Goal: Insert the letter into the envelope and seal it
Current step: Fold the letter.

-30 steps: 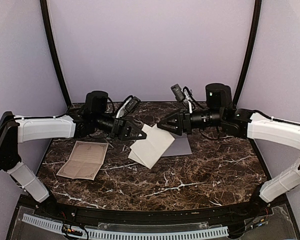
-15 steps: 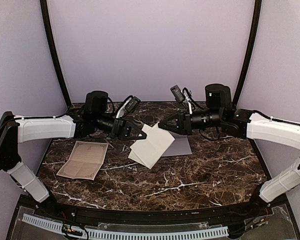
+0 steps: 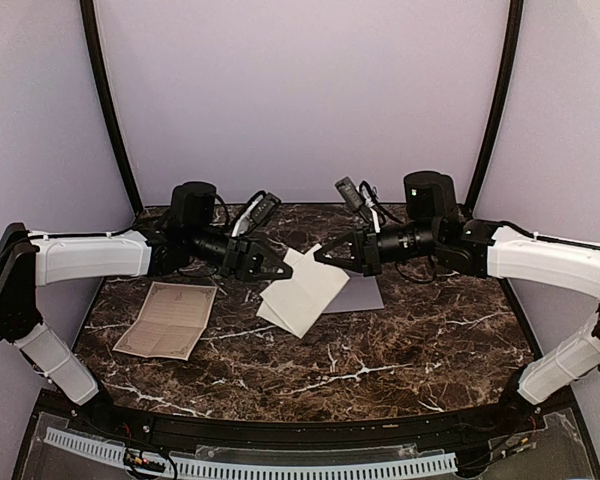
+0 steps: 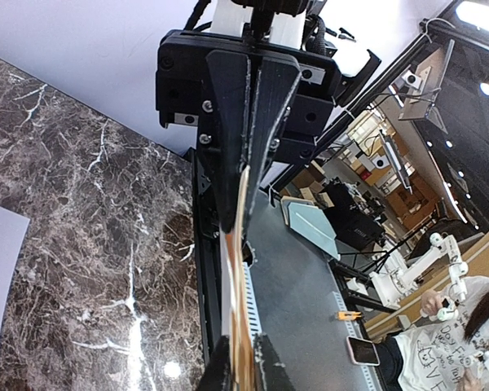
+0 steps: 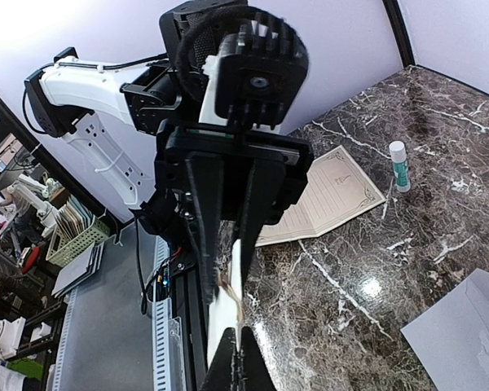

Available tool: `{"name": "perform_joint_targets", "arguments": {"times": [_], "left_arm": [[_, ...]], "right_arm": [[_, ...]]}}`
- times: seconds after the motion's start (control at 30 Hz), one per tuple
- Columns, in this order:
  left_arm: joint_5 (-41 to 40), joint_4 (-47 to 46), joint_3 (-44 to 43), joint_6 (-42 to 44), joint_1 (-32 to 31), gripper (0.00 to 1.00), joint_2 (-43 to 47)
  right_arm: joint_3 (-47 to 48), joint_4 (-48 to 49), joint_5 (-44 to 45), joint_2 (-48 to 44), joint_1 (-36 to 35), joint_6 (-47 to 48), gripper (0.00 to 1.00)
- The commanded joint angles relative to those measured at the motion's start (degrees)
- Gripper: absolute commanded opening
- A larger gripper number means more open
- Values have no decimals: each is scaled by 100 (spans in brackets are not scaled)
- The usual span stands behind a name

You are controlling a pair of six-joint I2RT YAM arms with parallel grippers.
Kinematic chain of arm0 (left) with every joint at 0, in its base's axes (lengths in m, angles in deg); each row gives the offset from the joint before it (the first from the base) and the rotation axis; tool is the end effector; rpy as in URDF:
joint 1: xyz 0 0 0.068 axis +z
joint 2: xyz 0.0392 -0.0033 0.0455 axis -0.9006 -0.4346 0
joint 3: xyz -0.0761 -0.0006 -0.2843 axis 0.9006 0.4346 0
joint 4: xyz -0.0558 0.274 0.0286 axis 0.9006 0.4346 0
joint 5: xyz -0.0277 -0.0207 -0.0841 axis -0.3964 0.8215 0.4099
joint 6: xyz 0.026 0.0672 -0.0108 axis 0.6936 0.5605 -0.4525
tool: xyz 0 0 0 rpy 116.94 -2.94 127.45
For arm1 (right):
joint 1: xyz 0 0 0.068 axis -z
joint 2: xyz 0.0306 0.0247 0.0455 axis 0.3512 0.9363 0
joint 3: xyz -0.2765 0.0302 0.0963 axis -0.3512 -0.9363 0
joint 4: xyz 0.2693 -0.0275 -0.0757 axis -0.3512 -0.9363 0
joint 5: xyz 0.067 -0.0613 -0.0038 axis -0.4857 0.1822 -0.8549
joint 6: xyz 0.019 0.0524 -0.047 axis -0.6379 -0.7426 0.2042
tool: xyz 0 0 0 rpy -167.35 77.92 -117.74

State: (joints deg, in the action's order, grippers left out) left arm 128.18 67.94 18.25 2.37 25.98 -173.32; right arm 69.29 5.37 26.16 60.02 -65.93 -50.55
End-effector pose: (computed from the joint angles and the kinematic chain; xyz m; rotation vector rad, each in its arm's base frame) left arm 0.2582 -0.2751 0.2944 1.2015 1.6442 -1.7565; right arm 0.2208 0.2799 0.3282 -0.9831 1.7909 1.3970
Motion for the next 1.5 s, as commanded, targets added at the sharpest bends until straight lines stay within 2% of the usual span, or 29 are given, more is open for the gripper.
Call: {"name": "perform_joint_targets", "arguments": {"times": [0.0, 0.03, 0.13, 0.3, 0.57, 0.73, 0.97, 1.47], "left_arm": [[14, -57, 12, -56, -28, 25, 152], [-8, -61, 12, -68, -21, 32, 160], [-36, -67, 22, -78, 12, 34, 197], [-98, -100, 43, -97, 58, 28, 221], [-180, -328, 106, -264, 166, 26, 282], [-102, -510, 158, -420, 183, 11, 254], [4, -646, 186, -544, 179, 1, 202], [40, -825, 249, -748, 123, 0, 132]], "right_arm": [[-41, 104, 45, -50, 19, 52, 0], [-40, 86, 49, -50, 19, 57, 0], [-47, 63, 66, -69, 19, 64, 0], [-66, 47, 44, -87, 14, 74, 0], [-71, -94, -29, -56, 19, 124, 0], [-47, -105, -38, -32, 19, 140, 0], [14, -129, -97, 38, 19, 154, 0], [415, -403, -64, 349, -35, 369, 0]]}}
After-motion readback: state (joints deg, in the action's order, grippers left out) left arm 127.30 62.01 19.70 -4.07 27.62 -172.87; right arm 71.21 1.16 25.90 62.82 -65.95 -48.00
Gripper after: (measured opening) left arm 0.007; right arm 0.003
